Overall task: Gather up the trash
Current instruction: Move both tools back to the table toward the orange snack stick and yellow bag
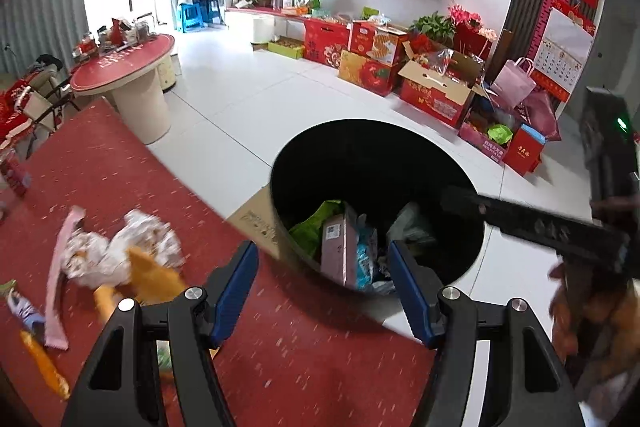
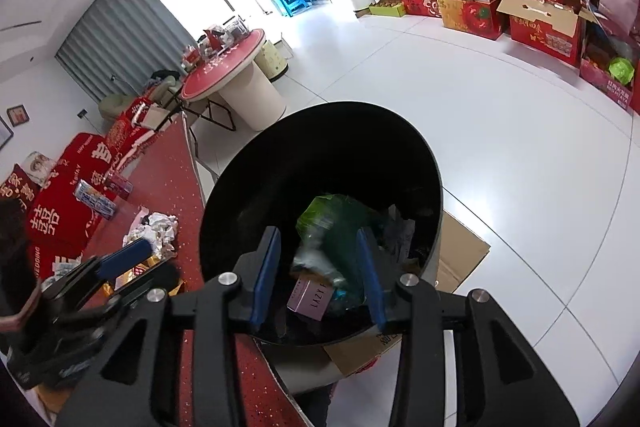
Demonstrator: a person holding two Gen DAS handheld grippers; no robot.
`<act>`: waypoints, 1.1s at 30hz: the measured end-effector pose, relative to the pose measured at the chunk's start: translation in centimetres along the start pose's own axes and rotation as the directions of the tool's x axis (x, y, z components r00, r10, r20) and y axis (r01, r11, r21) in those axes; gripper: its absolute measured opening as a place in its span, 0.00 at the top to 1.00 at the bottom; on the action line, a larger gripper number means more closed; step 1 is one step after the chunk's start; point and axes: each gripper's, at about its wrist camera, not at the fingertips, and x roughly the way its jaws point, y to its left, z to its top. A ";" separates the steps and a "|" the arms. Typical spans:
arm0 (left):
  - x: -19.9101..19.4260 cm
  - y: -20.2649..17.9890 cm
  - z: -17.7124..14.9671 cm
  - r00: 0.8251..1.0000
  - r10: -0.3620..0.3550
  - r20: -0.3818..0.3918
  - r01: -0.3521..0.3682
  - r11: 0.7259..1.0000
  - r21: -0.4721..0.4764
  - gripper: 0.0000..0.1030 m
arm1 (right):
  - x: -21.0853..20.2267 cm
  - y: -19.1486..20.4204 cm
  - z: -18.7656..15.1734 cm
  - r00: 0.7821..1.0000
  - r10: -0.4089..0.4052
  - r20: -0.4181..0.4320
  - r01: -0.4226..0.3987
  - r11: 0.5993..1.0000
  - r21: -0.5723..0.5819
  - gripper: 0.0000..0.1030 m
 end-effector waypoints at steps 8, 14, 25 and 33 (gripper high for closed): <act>-3.9 2.6 -4.6 1.000 0.009 0.019 -0.008 0.999 -0.046 0.00 | -1.1 1.8 -0.3 1.000 0.001 0.000 -0.001 0.999 -0.049 0.47; -6.5 5.9 -6.9 0.997 0.062 0.036 -0.058 0.994 -0.090 0.00 | -1.8 4.2 -1.5 1.000 0.011 -0.004 -0.012 0.997 -0.074 0.35; -10.4 13.9 -11.5 0.970 0.231 0.075 -0.204 0.943 -0.262 0.00 | -1.3 9.7 -4.4 1.000 0.022 -0.019 -0.024 0.988 -0.151 0.04; -11.1 18.8 -14.3 0.943 0.332 0.029 -0.306 0.896 -0.323 0.00 | 1.0 15.2 -7.3 0.992 0.086 -0.094 -0.107 0.960 -0.257 0.00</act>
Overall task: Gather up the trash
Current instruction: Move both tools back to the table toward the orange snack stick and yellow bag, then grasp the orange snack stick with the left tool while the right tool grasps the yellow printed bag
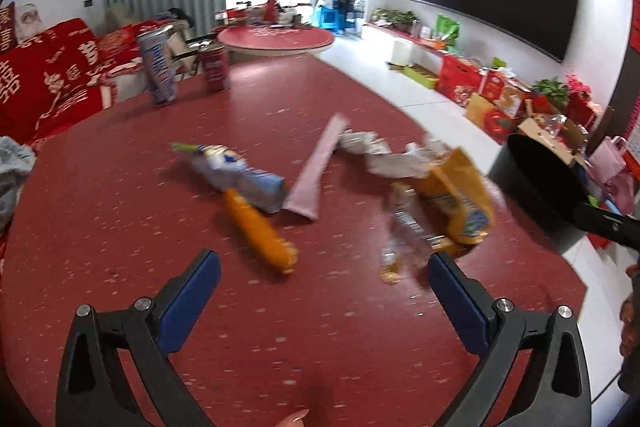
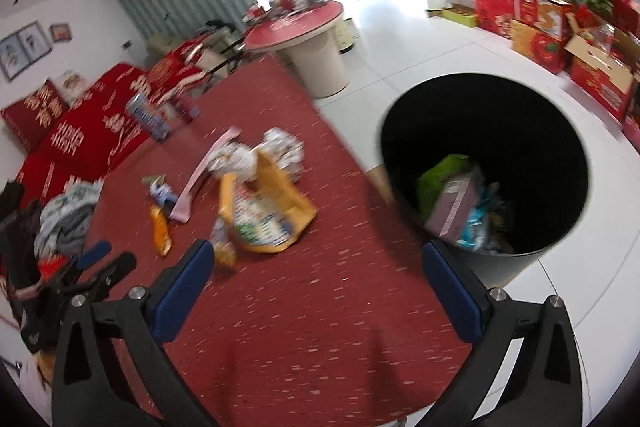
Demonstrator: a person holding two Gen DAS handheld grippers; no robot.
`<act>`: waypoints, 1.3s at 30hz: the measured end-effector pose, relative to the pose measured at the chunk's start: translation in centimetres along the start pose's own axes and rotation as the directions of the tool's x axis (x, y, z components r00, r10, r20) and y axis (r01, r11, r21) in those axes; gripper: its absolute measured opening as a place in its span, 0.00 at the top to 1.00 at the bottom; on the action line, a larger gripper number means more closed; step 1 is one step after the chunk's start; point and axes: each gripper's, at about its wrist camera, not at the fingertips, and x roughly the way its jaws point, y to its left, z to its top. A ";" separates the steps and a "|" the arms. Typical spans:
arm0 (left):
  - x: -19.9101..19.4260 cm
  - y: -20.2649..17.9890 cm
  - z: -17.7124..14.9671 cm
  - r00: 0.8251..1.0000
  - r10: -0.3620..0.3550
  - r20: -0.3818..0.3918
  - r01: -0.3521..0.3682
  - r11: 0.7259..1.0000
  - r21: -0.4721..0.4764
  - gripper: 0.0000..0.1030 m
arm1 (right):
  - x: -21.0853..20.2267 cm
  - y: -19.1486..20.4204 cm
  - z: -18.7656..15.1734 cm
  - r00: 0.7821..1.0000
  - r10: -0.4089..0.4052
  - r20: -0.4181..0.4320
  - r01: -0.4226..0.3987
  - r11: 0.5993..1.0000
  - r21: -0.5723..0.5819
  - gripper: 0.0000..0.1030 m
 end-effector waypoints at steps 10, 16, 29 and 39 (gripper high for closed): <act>3.2 6.4 -0.7 0.995 0.030 -0.098 -0.045 0.988 -0.150 0.00 | 3.9 6.2 -0.6 0.997 -0.015 -0.069 0.005 0.989 -0.150 0.00; 5.4 7.8 0.2 0.992 -0.011 -0.125 -0.018 0.972 -0.233 0.00 | 5.6 6.4 0.4 0.996 -0.067 -0.067 0.055 0.985 -0.166 0.00; 10.1 6.5 2.2 0.985 0.011 -0.171 -0.050 0.973 -0.227 0.00 | 10.2 5.6 2.6 0.989 -0.108 -0.100 0.089 0.980 -0.177 0.04; 10.4 5.6 2.5 0.984 0.053 -0.168 -0.080 0.984 -0.158 0.00 | 10.6 5.1 2.3 0.989 -0.082 -0.120 0.061 0.984 -0.169 0.58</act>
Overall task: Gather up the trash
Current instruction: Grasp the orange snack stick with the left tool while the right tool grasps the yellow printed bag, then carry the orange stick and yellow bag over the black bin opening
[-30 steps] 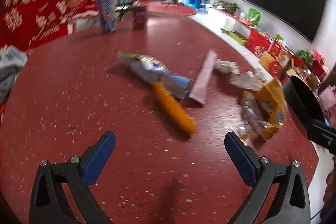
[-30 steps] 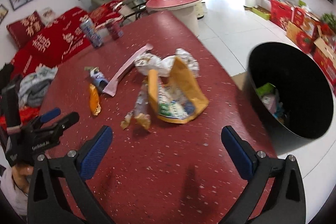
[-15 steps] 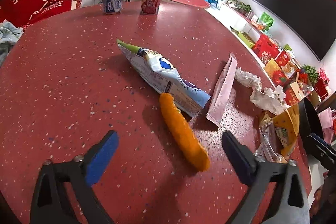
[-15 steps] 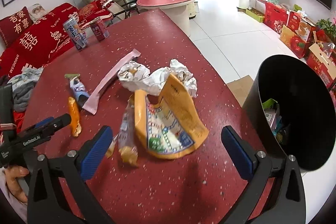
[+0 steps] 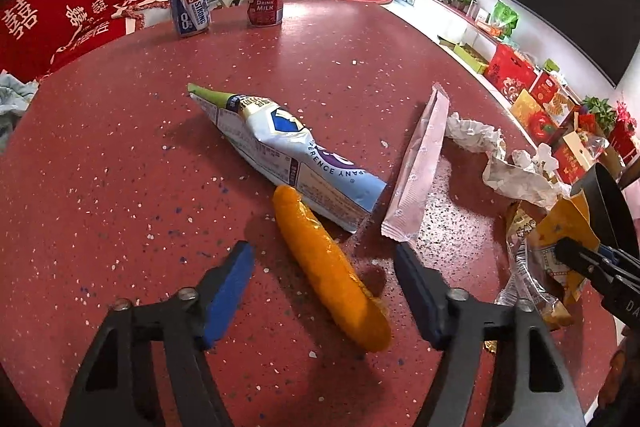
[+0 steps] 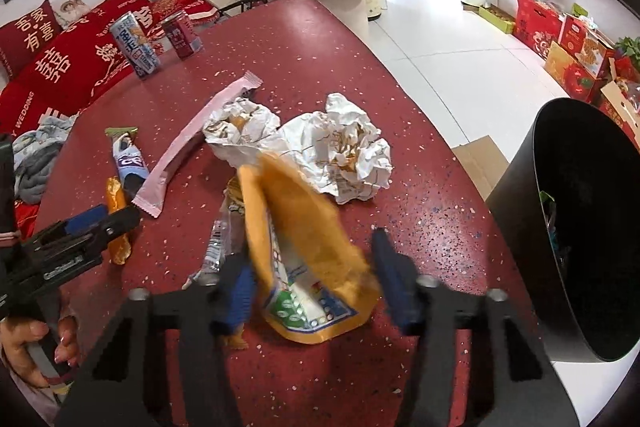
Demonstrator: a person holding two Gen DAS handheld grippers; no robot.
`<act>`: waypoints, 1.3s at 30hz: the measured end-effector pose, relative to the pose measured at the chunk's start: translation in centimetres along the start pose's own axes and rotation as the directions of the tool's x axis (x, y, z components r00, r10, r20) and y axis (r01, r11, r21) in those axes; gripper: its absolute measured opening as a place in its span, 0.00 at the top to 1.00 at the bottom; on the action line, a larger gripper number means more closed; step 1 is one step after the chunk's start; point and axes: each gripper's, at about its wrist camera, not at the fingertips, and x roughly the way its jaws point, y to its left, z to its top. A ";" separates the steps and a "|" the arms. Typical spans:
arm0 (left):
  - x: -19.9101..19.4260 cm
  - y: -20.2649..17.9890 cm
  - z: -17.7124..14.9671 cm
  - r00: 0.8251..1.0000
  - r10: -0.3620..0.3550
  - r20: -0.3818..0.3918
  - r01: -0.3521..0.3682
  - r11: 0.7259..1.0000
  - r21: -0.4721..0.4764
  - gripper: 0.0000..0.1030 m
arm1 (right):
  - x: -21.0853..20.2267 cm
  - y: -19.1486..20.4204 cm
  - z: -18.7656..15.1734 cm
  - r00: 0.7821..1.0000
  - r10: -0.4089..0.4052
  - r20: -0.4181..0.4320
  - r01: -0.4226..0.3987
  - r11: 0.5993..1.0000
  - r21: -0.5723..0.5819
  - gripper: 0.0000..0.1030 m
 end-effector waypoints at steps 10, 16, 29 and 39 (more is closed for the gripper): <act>-1.6 1.3 -1.2 0.998 -0.058 0.021 0.058 0.998 -0.015 0.00 | -2.8 0.8 -0.4 0.998 0.015 0.054 -0.013 1.000 -0.028 0.88; -4.5 2.3 -2.6 0.992 -0.112 0.064 0.112 0.994 -0.001 0.00 | -5.1 1.2 -0.9 0.995 0.056 0.086 -0.054 0.998 -0.026 0.88; -11.4 -1.4 -4.9 0.967 -0.219 0.129 0.200 0.969 0.147 0.00 | -9.9 -0.2 -3.9 0.981 0.120 0.151 -0.124 0.992 0.017 0.88; -14.1 -10.7 -4.9 0.938 -0.324 0.126 0.275 0.914 0.299 0.00 | -14.0 -5.2 -5.9 0.968 0.078 0.237 -0.100 0.992 0.082 0.88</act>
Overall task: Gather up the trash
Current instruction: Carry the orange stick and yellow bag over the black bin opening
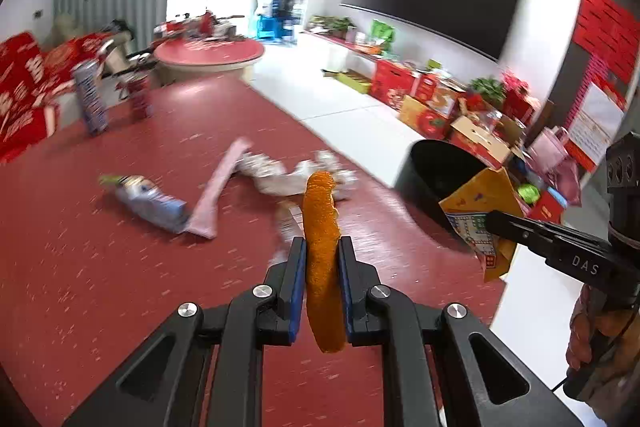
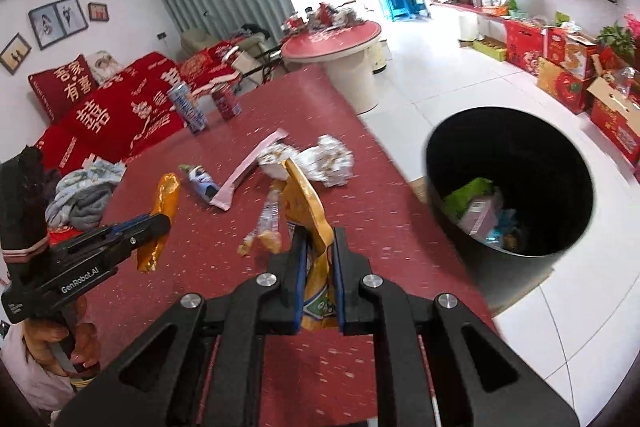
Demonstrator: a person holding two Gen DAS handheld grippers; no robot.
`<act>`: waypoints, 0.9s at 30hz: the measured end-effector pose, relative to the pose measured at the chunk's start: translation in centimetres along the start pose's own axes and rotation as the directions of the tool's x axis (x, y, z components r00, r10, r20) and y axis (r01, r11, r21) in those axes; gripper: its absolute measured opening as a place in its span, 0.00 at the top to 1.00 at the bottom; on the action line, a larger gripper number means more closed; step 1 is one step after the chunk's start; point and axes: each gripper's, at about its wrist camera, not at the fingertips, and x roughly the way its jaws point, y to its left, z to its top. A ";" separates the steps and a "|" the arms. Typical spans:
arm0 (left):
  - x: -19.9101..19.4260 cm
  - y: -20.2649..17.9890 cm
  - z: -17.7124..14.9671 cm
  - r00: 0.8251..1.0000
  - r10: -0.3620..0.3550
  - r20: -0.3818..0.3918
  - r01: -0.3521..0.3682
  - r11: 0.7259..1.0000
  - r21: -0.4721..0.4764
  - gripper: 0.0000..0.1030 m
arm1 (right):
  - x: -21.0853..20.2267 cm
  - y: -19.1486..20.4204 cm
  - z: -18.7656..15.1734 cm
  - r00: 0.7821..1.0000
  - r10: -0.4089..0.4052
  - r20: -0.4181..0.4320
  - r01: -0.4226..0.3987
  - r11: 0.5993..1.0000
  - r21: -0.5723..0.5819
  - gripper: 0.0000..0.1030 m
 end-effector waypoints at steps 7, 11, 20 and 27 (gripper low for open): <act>2.4 -7.0 2.2 0.998 -0.065 -0.019 0.067 0.992 0.105 0.00 | -2.6 -5.5 0.1 0.997 -0.057 0.049 0.052 0.994 0.097 0.88; 4.1 -10.3 3.6 0.995 -0.092 -0.043 0.098 0.983 0.154 0.00 | -3.6 -8.1 0.0 0.995 -0.074 0.067 0.064 0.986 0.151 0.88; 9.5 -15.9 5.1 0.984 -0.103 -0.144 0.136 0.962 0.239 0.00 | -3.6 -11.9 0.1 0.992 -0.098 0.077 0.077 0.968 0.241 0.88; 12.8 -18.4 6.0 0.977 -0.102 -0.188 0.150 0.953 0.262 0.00 | -3.0 -14.0 0.4 0.993 -0.099 0.072 0.076 0.959 0.271 0.88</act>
